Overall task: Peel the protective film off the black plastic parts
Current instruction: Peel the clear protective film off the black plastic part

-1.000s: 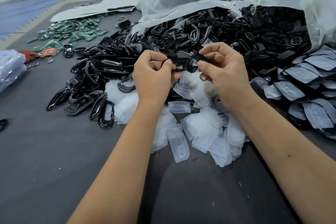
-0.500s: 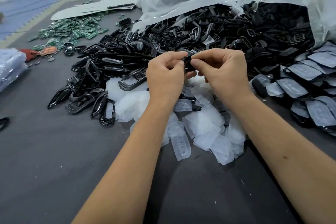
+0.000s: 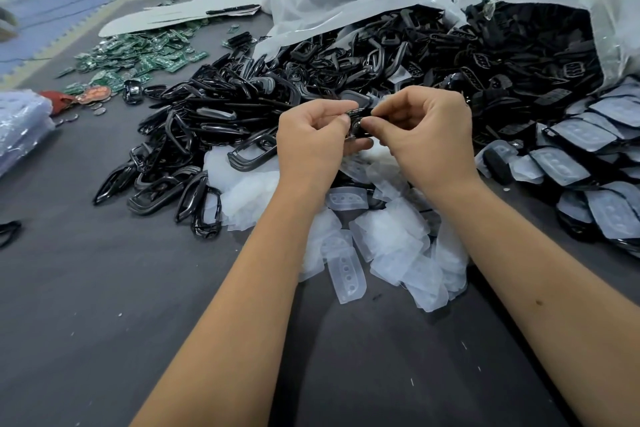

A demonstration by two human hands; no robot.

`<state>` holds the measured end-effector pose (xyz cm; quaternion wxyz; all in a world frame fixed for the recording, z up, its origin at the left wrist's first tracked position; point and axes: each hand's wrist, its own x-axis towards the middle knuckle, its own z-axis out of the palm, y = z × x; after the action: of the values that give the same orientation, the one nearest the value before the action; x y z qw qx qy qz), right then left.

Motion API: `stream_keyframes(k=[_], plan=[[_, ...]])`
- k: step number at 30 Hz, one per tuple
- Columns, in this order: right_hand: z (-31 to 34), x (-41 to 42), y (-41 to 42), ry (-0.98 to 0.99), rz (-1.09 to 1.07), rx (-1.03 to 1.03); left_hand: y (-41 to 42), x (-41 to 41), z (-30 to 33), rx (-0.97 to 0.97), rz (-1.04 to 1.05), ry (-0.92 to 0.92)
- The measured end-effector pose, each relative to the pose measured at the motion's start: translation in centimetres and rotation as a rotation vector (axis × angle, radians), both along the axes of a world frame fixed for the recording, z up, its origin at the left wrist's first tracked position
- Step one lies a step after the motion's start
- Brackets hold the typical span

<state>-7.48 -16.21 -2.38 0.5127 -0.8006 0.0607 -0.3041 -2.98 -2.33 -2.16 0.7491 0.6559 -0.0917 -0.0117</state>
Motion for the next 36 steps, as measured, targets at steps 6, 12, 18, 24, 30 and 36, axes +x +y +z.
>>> stream_keyframes(k=[6, 12, 18, 24, 30, 36], plan=[[0.3, -0.3, 0.4, -0.018, -0.162, -0.124, 0.4, -0.3, 0.2, -0.002, -0.073, -0.032], [0.5, -0.4, -0.2, 0.141, 0.04, 0.232, 1.5, 0.0, 0.9, -0.092, -0.172, 0.038], [0.6, -0.5, 0.2, 0.135, 0.163, 0.473, 1.6, 0.1, 1.1, -0.112, -0.22, 0.096], [0.8, -0.4, 0.4, 0.143, 0.153, 0.51, 1.3, -0.1, 1.2, -0.134, -0.19, 0.112], [1.2, -0.5, 0.3, 0.192, 0.226, 0.603, 1.2, -0.4, 1.3, -0.126, -0.162, 0.11], [1.9, -0.6, 0.4, 0.162, 0.027, 0.055, 1.5, -0.4, 1.1, 0.031, -0.106, 0.02]])
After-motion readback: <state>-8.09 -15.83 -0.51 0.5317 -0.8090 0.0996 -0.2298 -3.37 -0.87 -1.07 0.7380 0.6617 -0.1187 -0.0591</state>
